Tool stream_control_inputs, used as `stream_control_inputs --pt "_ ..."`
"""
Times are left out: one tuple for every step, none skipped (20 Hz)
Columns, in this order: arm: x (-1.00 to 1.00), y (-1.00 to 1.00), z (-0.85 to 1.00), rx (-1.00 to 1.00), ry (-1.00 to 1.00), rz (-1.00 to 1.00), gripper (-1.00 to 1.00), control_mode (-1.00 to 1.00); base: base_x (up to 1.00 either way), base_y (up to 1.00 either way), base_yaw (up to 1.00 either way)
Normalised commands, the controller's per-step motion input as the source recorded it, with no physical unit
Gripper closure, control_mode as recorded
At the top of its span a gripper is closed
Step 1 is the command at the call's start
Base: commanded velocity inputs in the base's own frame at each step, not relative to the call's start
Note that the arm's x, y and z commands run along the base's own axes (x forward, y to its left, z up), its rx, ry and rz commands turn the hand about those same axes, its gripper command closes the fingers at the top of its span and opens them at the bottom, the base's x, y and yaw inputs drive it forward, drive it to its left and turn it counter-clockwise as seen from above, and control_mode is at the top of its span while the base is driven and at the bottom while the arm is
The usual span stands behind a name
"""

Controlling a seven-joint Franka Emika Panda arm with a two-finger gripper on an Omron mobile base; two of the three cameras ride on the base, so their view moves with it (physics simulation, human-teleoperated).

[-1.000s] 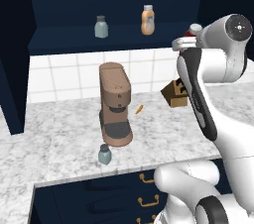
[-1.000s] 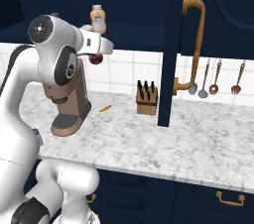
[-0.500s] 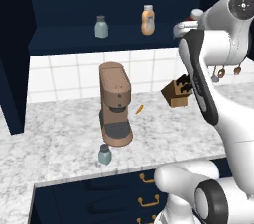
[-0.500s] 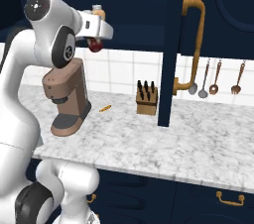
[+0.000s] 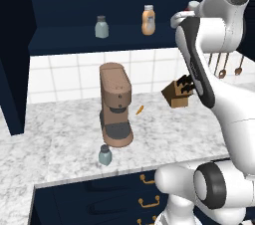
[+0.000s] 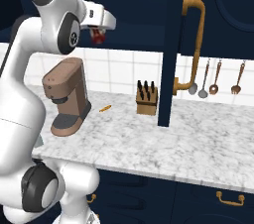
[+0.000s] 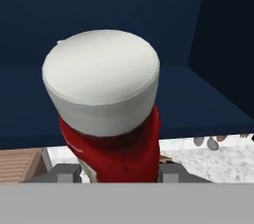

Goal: Put the shaker and condiment bottle from the counter next to their counterparts in the cabinet.

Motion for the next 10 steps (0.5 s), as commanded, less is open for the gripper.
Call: stream_control_inputs --pt "0.3 0.0 0.0 0.0 0.0 0.0 1.0 -1.0 0.0 0.0 0.0" --pt "0.25 0.0 0.0 0.0 0.0 0.0 1.0 -1.0 0.0 0.0 0.0" --pt "0.27 0.0 0.01 0.0 0.0 0.0 1.0 -1.0 0.0 0.0 0.0" --pt "0.22 0.0 0.02 0.0 0.0 0.0 1.0 -1.0 0.0 0.0 0.0" --pt "0.19 0.0 0.04 0.0 0.0 0.0 1.0 -1.0 0.0 0.0 0.0" --pt "0.21 0.0 0.04 0.0 0.0 0.0 1.0 -1.0 0.0 0.0 0.0" --pt "0.24 0.0 0.0 0.0 0.0 0.0 1.0 -1.0 0.0 0.0 0.0" --pt "0.25 0.0 0.0 0.0 0.0 0.0 1.0 -1.0 0.0 0.0 0.0" --pt "0.26 0.0 0.0 0.0 0.0 0.0 1.0 -1.0 0.0 0.0 0.0" --pt "0.32 0.0 0.0 0.0 0.0 0.0 1.0 -1.0 0.0 0.0 0.0"
